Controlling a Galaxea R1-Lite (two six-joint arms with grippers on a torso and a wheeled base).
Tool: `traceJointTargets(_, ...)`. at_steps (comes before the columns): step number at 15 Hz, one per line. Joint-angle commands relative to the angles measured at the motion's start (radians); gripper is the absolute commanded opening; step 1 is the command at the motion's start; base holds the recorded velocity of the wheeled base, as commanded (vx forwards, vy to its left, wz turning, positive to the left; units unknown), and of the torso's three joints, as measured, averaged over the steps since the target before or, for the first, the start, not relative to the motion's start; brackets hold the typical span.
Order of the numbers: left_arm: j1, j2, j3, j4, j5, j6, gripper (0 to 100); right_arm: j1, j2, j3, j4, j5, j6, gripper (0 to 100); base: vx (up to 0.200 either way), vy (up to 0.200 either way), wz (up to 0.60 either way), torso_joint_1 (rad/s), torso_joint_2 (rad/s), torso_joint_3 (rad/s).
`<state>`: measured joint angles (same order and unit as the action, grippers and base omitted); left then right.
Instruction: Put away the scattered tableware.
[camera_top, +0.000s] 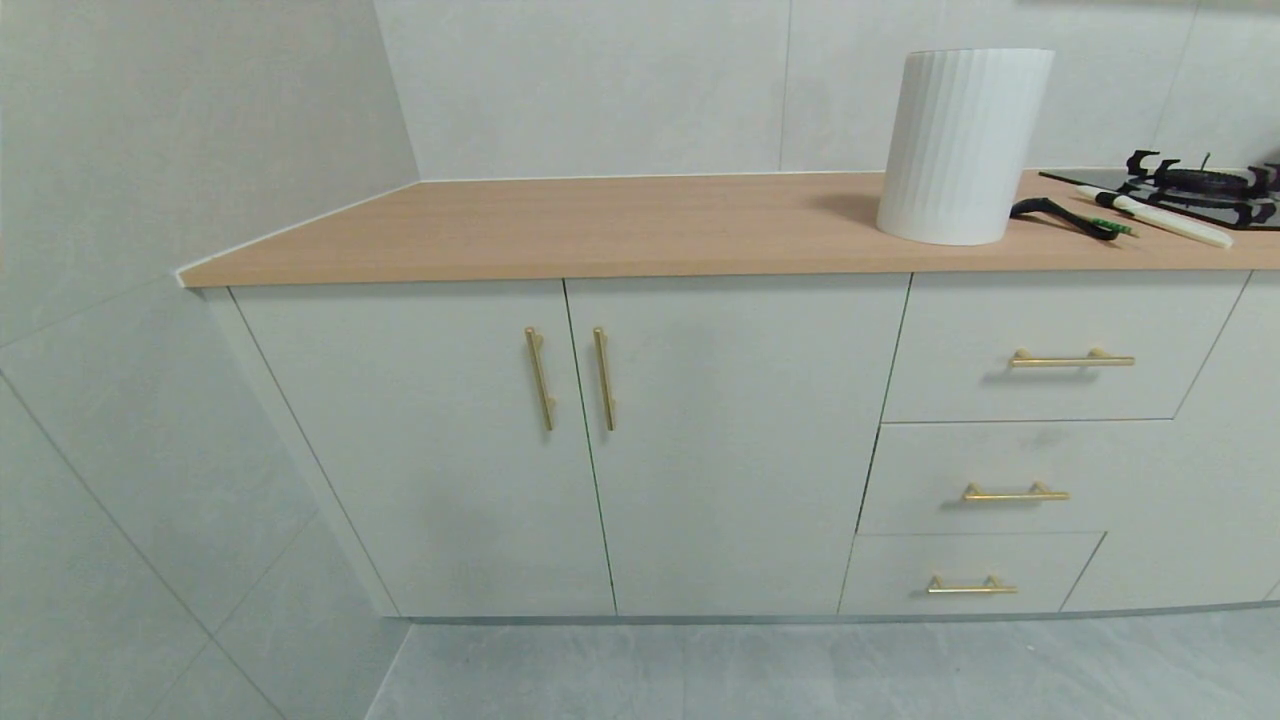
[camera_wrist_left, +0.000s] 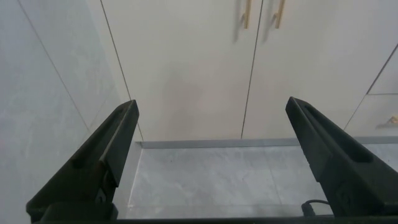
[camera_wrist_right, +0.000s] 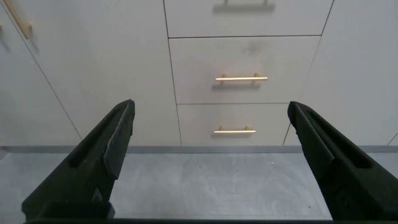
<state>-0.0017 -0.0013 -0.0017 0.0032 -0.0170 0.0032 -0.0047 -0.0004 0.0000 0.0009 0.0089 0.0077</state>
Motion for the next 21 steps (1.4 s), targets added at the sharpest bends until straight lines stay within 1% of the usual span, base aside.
traceJointTargets(1, 0.0, 0.001, 0.0, 0.0, 0.0, 0.0, 100, 0.0, 0.002, 0.0, 0.001, 0.0, 0.002, 100, 0.0, 0.0, 0.0, 0.0, 0.0, 0.0)
traceJointTargets(4, 0.0, 0.001, 0.0, 0.0, 0.0, 0.0, 100, 0.0, 0.002, 0.0, 0.001, 0.0, 0.002, 100, 0.0, 0.0, 0.0, 0.0, 0.0, 0.0)
traceJointTargets(21, 0.0, 0.001, 0.0, 0.0, 0.0, 0.0, 100, 0.0, 0.002, 0.0, 0.001, 0.0, 0.002, 100, 0.0, -0.2, 0.0, 0.004, 0.0, 0.002)
